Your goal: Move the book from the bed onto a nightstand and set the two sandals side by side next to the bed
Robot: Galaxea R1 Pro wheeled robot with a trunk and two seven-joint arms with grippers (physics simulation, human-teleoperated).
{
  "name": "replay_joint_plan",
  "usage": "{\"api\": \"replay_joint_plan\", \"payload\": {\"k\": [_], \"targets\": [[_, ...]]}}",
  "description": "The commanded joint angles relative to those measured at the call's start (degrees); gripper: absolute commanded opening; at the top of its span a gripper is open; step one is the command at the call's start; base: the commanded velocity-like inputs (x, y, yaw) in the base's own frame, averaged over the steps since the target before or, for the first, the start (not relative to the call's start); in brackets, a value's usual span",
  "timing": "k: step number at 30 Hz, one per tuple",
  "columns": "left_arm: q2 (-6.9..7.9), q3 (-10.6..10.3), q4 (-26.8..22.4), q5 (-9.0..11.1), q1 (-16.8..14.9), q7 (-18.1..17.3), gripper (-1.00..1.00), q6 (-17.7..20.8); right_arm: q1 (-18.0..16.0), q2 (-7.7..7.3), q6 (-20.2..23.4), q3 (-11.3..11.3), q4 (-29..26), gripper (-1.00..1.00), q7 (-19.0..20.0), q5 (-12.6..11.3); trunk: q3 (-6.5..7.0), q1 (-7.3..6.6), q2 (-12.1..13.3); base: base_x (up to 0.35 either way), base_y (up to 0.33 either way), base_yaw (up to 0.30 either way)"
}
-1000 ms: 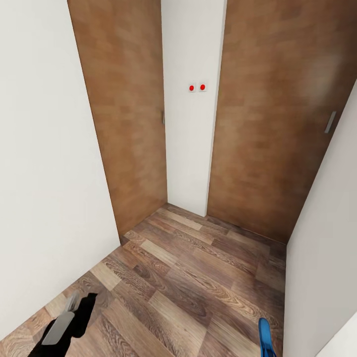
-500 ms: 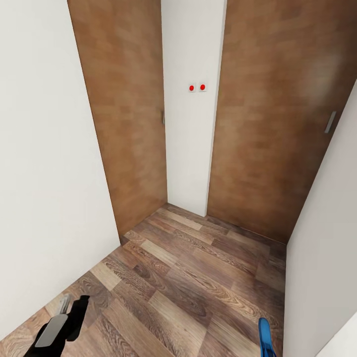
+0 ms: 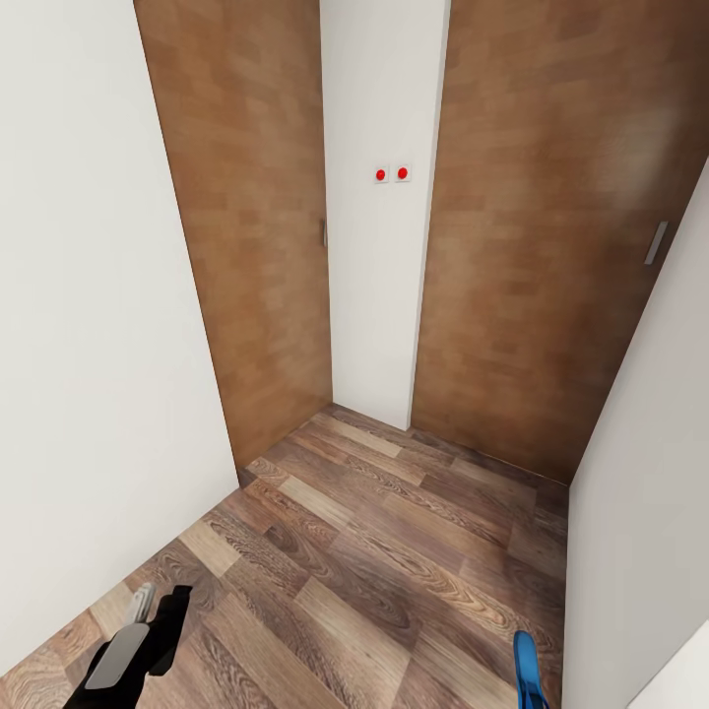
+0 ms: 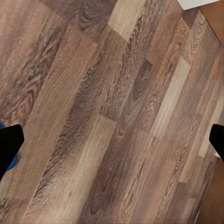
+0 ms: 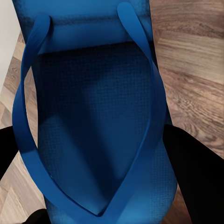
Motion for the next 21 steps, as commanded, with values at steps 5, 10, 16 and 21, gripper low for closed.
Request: {"api": "replay_joint_plan", "payload": {"k": [5, 10, 16, 21], "targets": [[-0.04, 0.09, -0.09, 0.33, -0.02, 0.23, 1.00, 0.29, -0.03, 0.00, 0.17, -0.28, 0.03, -1.00, 0.30, 0.06, -0.24, 0.21, -0.43, 0.000, 0.000, 0.000], [-0.04, 0.10, -0.08, 0.32, -0.02, 0.25, 1.00, 0.29, -0.05, 0.00, 0.17, -0.28, 0.03, -1.00, 0.21, 0.07, -1.13, 1.31, -2.43, 0.000, 0.000, 0.000], [-0.04, 0.08, -0.08, 0.32, -0.02, 0.26, 1.00, 0.22, -0.03, 0.03, 0.17, -0.28, 0.03, -1.00, -0.06, 0.10, -2.21, 2.63, -4.84, 0.000, 0.000, 0.000], [-0.04, 0.10, -0.08, 0.29, -0.02, 0.26, 1.00, 0.20, -0.03, 0.05, 0.18, -0.23, 0.03, -1.00, -0.10, 0.11, -3.11, 3.73, -6.84, 0.000, 0.000, 0.000]]}}
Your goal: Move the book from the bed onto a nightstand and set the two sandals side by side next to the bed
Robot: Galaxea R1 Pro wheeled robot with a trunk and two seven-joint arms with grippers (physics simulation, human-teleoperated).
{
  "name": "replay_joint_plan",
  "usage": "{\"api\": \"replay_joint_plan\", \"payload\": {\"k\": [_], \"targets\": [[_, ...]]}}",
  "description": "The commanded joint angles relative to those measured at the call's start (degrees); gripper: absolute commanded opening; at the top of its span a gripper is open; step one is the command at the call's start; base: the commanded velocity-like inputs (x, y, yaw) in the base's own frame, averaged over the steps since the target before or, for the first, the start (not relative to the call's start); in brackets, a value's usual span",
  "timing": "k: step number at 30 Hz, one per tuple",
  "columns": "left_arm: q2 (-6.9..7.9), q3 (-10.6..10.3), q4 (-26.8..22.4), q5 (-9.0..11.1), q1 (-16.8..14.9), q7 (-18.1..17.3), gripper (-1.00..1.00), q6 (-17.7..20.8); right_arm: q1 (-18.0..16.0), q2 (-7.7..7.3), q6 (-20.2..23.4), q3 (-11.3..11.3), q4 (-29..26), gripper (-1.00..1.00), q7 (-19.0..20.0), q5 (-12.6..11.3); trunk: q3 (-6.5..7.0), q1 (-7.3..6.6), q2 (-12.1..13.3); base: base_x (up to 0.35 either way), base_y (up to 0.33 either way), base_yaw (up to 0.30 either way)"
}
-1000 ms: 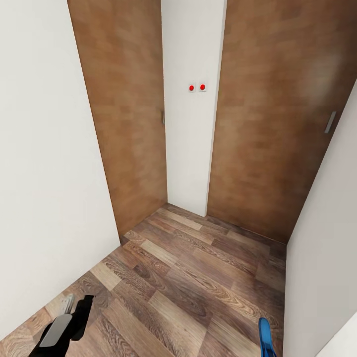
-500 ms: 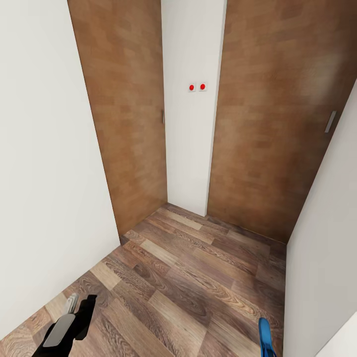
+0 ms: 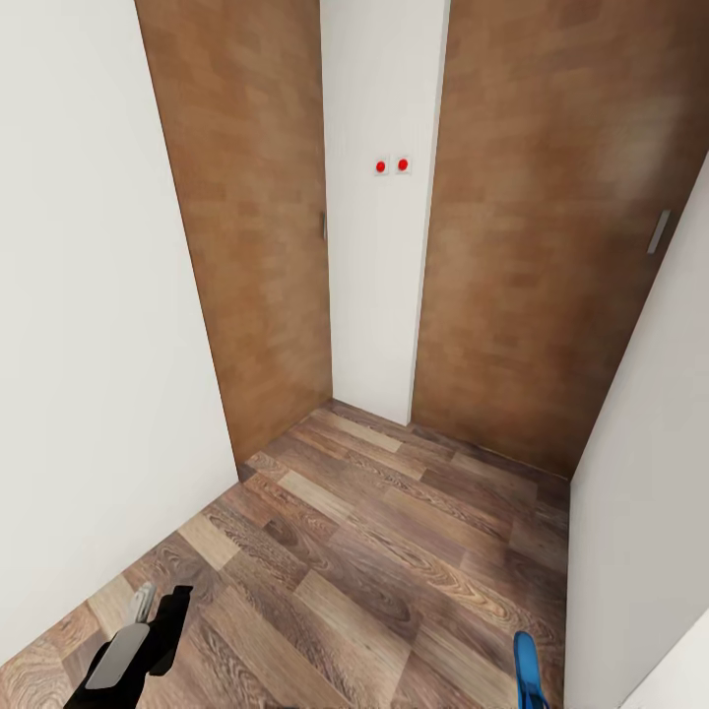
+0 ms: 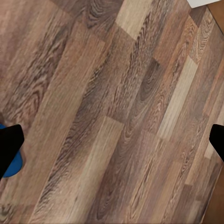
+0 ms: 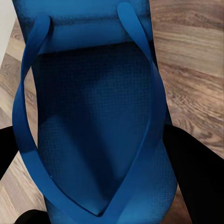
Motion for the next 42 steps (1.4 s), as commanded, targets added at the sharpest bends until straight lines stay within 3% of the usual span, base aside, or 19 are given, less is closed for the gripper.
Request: {"api": "replay_joint_plan", "payload": {"k": [1, 5, 7, 9, 12, 14, 16, 19, 21, 23, 28, 31, 32, 33, 34, 37, 42], "targets": [[-0.02, 0.14, -0.12, 0.36, -0.02, 0.30, 1.00, 0.27, -0.04, 0.01, 0.17, -0.31, 0.02, -1.00, 0.24, 0.03, -0.24, 0.22, -0.44, 0.000, 0.000, 0.000], [-0.02, 0.10, -0.12, 0.34, -0.02, 0.30, 1.00, 0.26, -0.07, 0.09, 0.16, -0.19, 0.02, -1.00, 0.19, 0.02, -0.96, 1.10, -2.05, 0.000, 0.000, 0.000], [-0.04, 0.07, -0.12, 0.32, -0.02, 0.30, 1.00, 0.26, -0.10, 1.67, 0.19, -0.16, -0.14, -1.00, 0.17, -0.14, -1.32, 1.54, -2.85, 0.000, 0.000, 0.000], [-0.08, 0.02, -0.12, 0.35, -0.02, 0.30, 1.00, 0.26, -0.15, 5.62, 0.28, -0.33, -0.89, -1.00, 0.23, -0.26, -1.68, 1.97, -3.65, 0.000, 0.000, 0.000], [-0.10, -1.05, -0.12, 0.36, -0.02, 0.30, 1.00, 0.27, -0.30, 13.00, 0.19, -0.75, -4.49, -1.00, -0.19, -0.49, -2.22, 2.63, -4.85, 0.000, 0.000, 0.000], [-0.11, -2.29, -0.12, 0.38, -0.02, 0.34, 1.00, 0.27, -0.42, 16.07, 0.18, -1.20, -7.09, -1.00, -1.93, -0.76, -2.57, 3.07, -5.65, 0.000, 0.000, 0.000], [-0.11, -4.00, -0.12, 0.41, -0.02, 0.38, 1.00, 0.27, -0.54, 18.26, 0.17, -1.79, -10.79, -1.00, -6.79, -1.70, -2.93, 3.51, -6.46, 0.000, 0.000, 0.000], [-0.33, -5.32, -0.10, 0.46, -0.02, 0.39, 1.00, 0.27, -0.62, 19.35, 0.16, -2.06, -17.28, -1.00, -13.68, -4.93, -3.47, 4.17, -7.66, 0.000, 0.000, 0.000], [-0.82, -5.73, -0.10, 0.45, -0.02, 0.39, 1.00, 0.26, -0.64, 19.65, 0.16, -2.11, -22.03, -1.00, -18.57, -8.50, -3.83, 4.61, -8.46, 0.000, 0.000, 0.000], [-1.03, -5.86, -0.11, 0.43, -0.02, 0.39, 1.00, 0.26, -0.64, 19.73, 0.16, -2.16, -24.99, -1.00, -20.97, -10.71, -4.19, 5.05, -9.26, 0.000, 0.000, 0.000], [-1.28, -5.99, -0.07, 0.42, -0.02, 0.39, 1.00, 0.26, -0.65, 19.50, 0.43, -3.05, -30.27, -1.00, -23.15, -16.06, -5.09, 6.15, -11.27, 0.000, 0.000, 0.000], [-1.32, -6.03, -0.06, 0.41, -0.02, 0.39, 1.00, 0.26, -0.65, 18.87, 1.25, -5.29, -32.71, -1.00, -23.35, -23.40, -5.63, 6.81, -12.47, 0.000, 0.000, 0.000], [-1.33, -6.05, -0.05, 0.41, -0.02, 0.39, 1.00, 0.26, -0.65, 17.91, 1.88, -5.79, -33.38, -1.00, -23.37, -26.47, -5.81, 7.03, -12.87, 0.000, 0.000, 0.000], [-1.33, -6.05, -0.07, 0.40, -0.02, 0.39, 1.00, 0.26, -0.65, 16.58, 3.02, -6.12, -33.87, -1.00, -23.38, -29.59, -5.99, 7.25, -13.28, 0.000, 0.000, 0.000], [-1.34, -6.06, -0.08, 0.40, -0.02, 0.39, 1.00, 0.26, -0.65, 15.91, 3.84, -6.23, -34.05, -1.00, -23.38, -31.07, -6.17, 7.47, -13.68, 0.000, 0.000, 0.000], [-1.34, -6.08, -0.11, 0.40, -0.02, 0.39, 1.00, 0.26, -0.65, 13.44, 11.61, -6.59, -34.59, -1.00, -23.22, -37.51, -6.70, 8.12, -14.88, 0.000, 0.000, 0.000], [-1.34, -6.11, -0.12, 0.40, -0.02, 0.39, 1.00, 0.26, -0.65, 12.57, 19.94, -6.75, -34.83, -1.00, -22.91, -39.98, -7.60, 9.22, -16.88, 0.000, 0.000, 0.000]]}}
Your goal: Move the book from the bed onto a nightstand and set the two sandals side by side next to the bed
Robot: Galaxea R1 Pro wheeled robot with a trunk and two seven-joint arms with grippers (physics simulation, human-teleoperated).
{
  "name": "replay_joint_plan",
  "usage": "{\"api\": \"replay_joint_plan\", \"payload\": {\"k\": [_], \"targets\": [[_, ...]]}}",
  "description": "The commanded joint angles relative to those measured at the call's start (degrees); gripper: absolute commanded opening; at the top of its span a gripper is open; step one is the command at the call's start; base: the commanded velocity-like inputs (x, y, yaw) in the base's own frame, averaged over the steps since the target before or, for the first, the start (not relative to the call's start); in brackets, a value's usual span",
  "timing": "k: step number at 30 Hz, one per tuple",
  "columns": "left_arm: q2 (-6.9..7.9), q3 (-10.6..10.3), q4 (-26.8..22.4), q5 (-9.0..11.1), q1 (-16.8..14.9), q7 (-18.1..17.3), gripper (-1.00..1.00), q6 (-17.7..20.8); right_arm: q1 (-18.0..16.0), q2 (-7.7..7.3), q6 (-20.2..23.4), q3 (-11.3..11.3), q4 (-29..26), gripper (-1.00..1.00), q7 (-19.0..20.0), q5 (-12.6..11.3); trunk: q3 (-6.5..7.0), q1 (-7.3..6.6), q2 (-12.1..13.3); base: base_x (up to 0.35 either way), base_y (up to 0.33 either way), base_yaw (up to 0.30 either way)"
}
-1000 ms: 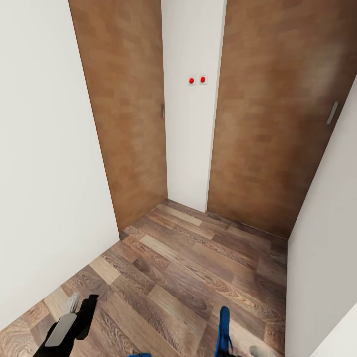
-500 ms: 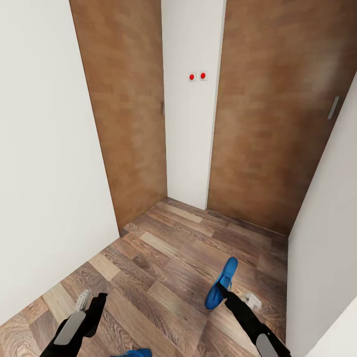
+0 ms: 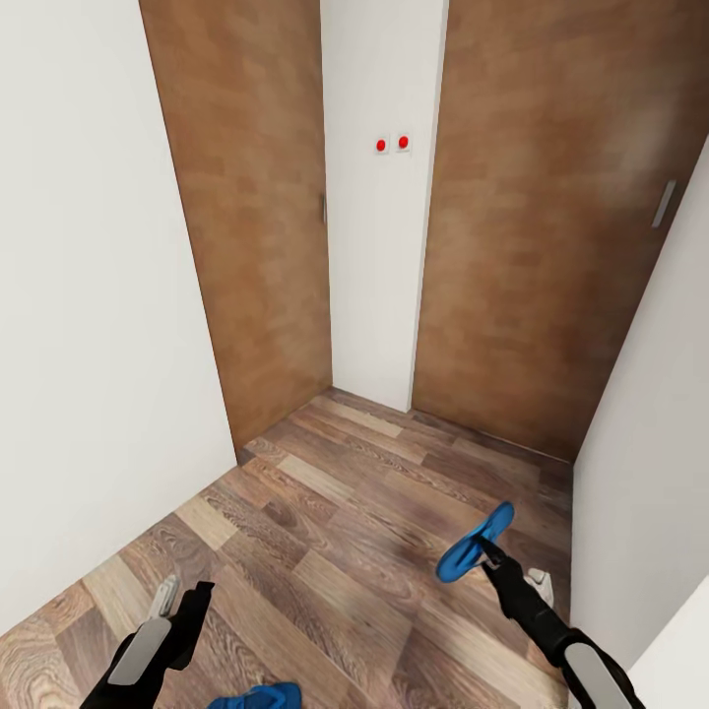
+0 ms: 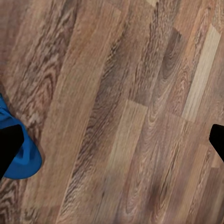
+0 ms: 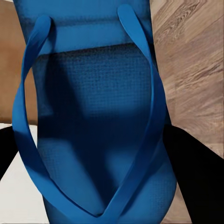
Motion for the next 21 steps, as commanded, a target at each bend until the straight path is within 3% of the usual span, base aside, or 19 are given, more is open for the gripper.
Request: {"api": "replay_joint_plan", "payload": {"k": [1, 21], "targets": [[-0.02, 0.13, -0.12, 0.37, -0.02, 0.30, 1.00, 0.26, -0.05, 0.00, 0.89, -0.15, -0.01, -1.00, 0.09, -0.68, -0.24, 0.21, -0.44, 0.000, 0.000, 0.000], [0.07, -0.15, -0.12, 0.37, -0.02, 0.23, 1.00, 0.35, -0.05, 0.55, 1.74, 0.16, 0.05, -1.00, -0.03, -0.90, -3.83, 4.61, -8.46, 0.000, 0.000, 0.000]]}}
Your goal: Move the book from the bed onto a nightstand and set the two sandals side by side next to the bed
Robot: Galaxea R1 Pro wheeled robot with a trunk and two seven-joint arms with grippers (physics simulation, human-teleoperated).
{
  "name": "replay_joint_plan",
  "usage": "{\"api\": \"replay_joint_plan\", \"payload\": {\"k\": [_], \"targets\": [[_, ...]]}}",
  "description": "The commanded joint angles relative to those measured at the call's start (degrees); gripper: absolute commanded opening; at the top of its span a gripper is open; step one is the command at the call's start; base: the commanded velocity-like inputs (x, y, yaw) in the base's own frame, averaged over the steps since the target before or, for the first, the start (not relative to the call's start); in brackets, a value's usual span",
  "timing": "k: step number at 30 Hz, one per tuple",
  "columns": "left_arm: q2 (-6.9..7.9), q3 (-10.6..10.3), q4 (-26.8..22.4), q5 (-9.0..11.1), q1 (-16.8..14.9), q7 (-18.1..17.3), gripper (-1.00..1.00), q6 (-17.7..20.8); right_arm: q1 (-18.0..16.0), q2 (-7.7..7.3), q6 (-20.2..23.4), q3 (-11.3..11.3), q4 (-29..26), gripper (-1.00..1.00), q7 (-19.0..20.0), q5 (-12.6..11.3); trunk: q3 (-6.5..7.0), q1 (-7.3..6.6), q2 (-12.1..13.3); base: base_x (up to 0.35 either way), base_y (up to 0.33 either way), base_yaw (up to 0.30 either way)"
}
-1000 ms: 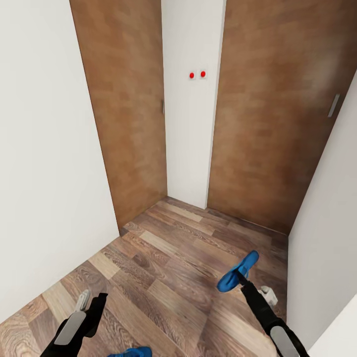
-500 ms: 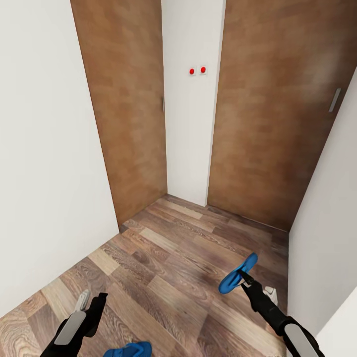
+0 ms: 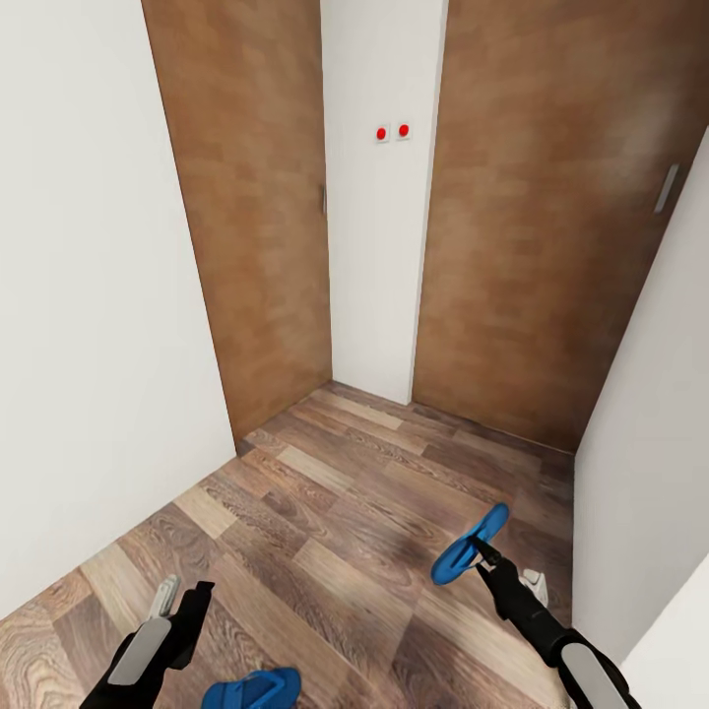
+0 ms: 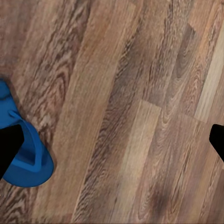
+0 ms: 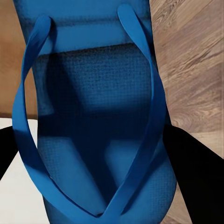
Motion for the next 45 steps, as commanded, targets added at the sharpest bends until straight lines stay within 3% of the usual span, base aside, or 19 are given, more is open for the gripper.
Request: {"api": "replay_joint_plan", "payload": {"k": [1, 45], "targets": [[-0.02, 0.12, -0.12, 0.37, -0.02, 0.32, 1.00, 0.26, -0.03, 0.02, 0.55, -0.13, 0.00, -1.00, 0.08, -0.56, -0.28, 0.02, -0.05, 0.000, 0.000, 0.000], [0.12, 0.18, -0.36, 0.32, -0.02, 0.28, 1.00, 0.18, -0.02, -0.39, 0.54, -0.38, -0.10, -1.00, 0.19, -0.56, -10.03, 1.15, -0.64, 0.000, 0.000, 0.000]]}}
